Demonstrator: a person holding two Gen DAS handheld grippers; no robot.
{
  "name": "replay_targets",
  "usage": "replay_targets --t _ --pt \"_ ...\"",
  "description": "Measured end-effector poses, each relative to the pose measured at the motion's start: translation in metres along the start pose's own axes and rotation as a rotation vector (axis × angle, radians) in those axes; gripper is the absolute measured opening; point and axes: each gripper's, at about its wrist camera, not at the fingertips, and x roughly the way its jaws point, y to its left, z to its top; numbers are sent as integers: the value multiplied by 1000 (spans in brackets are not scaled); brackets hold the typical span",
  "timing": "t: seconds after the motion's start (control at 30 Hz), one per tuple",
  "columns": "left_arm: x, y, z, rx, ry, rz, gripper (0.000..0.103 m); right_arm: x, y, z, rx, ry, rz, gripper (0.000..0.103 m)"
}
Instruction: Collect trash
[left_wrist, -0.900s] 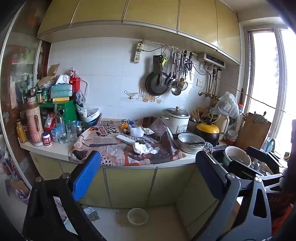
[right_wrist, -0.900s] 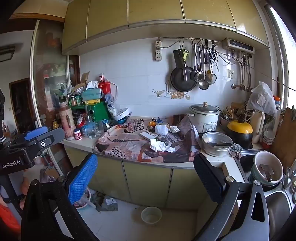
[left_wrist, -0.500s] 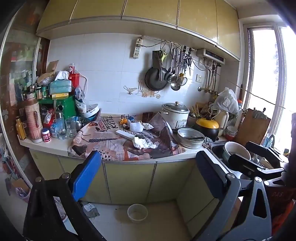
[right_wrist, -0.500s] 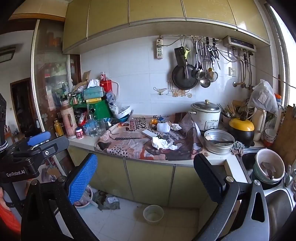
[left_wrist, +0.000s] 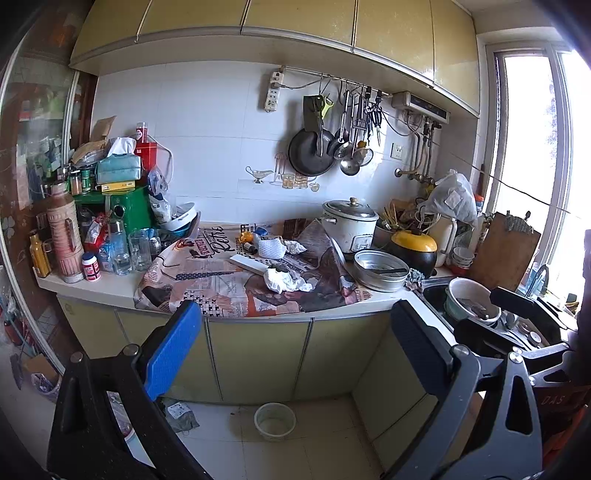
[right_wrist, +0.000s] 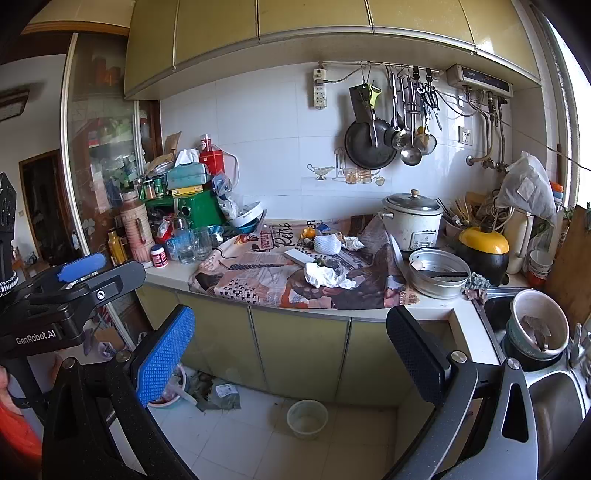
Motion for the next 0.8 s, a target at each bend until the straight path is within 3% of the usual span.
replay_targets --t 0.8 --pt "12 9 10 -10 7 0 103 4 -1 5 16 -6 -2 103"
